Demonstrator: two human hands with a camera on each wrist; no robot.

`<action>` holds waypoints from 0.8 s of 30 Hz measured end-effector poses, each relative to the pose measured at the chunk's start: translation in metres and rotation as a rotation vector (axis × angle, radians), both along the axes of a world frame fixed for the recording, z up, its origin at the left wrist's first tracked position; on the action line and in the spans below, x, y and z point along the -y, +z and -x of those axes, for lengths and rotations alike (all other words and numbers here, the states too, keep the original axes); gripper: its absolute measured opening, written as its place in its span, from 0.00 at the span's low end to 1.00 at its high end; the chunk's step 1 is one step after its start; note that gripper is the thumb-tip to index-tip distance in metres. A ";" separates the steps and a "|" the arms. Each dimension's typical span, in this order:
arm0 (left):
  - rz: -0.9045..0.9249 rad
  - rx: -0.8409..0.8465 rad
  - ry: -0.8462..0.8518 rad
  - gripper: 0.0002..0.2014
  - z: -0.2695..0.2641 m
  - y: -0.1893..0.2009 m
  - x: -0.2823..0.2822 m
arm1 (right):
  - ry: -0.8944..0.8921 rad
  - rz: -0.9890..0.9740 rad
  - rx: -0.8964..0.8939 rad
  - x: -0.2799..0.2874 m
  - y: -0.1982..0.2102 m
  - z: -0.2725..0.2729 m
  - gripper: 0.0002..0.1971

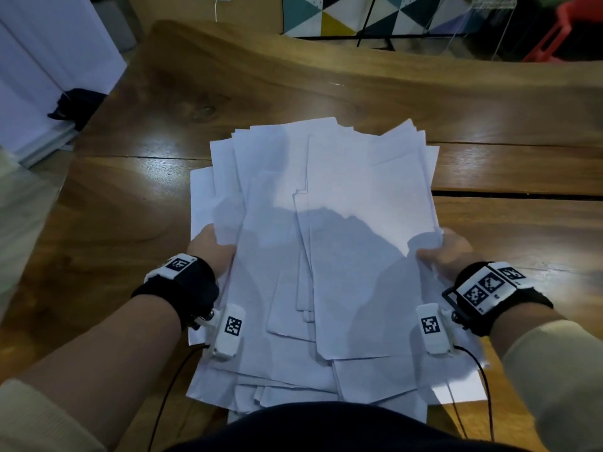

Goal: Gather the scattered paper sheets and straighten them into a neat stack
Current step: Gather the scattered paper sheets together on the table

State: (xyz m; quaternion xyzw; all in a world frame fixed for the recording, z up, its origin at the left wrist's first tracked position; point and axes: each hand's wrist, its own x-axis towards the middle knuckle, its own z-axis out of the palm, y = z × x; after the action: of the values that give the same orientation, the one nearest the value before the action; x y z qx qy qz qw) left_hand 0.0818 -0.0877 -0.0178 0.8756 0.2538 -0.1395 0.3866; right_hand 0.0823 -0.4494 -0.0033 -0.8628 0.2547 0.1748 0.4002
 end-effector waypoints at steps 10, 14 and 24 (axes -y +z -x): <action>-0.113 -0.030 0.185 0.37 -0.011 0.005 -0.011 | -0.168 -0.162 0.054 0.009 -0.022 -0.016 0.41; 0.033 -0.019 0.163 0.41 -0.007 0.008 0.015 | -0.156 -0.268 -0.022 -0.006 -0.043 -0.024 0.51; 0.398 0.017 0.317 0.49 0.007 -0.004 -0.004 | 0.039 -0.231 0.024 -0.043 -0.003 -0.016 0.25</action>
State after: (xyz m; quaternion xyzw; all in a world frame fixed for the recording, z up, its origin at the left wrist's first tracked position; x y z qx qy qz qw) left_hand 0.0744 -0.0836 -0.0216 0.7327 0.3524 -0.1169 0.5704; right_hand 0.0981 -0.4061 -0.0065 -0.8176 0.2113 0.2006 0.4967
